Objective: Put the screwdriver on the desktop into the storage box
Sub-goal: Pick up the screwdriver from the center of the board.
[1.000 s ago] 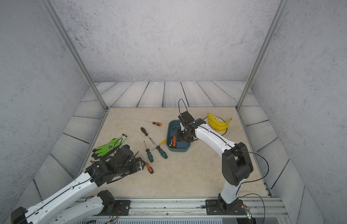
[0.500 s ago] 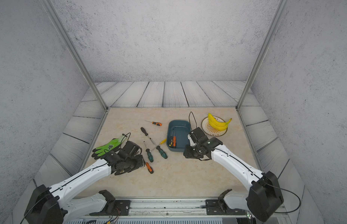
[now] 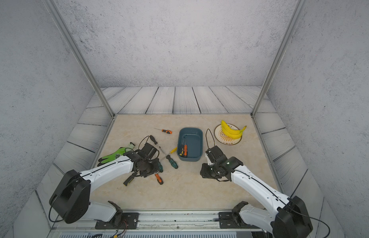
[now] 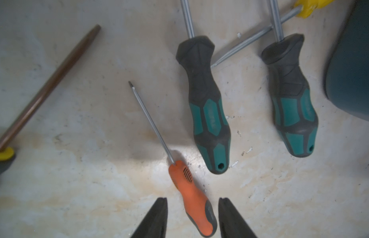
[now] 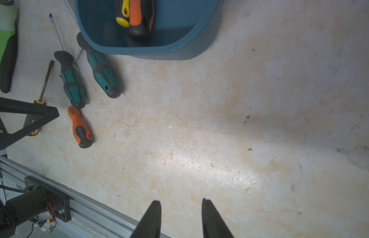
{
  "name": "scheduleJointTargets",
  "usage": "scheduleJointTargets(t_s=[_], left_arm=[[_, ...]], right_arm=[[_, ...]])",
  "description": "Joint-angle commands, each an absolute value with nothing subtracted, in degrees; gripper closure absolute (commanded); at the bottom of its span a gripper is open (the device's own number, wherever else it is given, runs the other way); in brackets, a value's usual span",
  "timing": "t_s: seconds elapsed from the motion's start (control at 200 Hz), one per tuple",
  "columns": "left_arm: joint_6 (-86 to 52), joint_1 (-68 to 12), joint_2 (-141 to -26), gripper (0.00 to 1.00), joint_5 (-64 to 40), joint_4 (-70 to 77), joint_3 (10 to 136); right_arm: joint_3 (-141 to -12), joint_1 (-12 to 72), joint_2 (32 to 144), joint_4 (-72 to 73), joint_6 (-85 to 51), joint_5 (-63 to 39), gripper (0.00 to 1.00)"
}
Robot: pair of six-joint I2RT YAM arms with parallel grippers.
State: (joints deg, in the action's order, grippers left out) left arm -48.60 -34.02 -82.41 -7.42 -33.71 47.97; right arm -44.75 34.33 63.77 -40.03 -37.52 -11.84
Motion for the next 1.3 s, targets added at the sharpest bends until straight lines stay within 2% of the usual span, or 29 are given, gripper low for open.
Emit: scheduleJointTargets(t_s=[0.0, 0.305, 0.881, 1.061, 1.296], left_arm=[[-47.9, -33.3, -83.7, 0.56, -8.0, -33.1, 48.4], [-48.0, -33.0, -86.2, 0.61, -8.8, -31.3, 47.3], [-48.3, -32.7, -91.6, 0.62, -7.5, -30.8, 46.3], [-48.3, -32.7, -93.1, 0.72, -7.6, -30.6, 46.1], [-48.5, -32.6, -91.0, 0.93, -8.1, -31.4, 45.7]], right_arm=[[-44.0, 34.5, 62.6, -39.4, -38.5, -11.1, 0.63], [-43.6, 34.5, 61.8, -40.0, -38.5, -10.0, 0.62], [-42.2, 34.5, 60.8, -40.0, -39.5, -9.0, 0.62], [-42.2, 34.5, 60.8, -40.0, -39.5, -8.2, 0.61], [-42.0, 34.5, 60.9, -40.1, -39.6, -7.7, 0.61]])
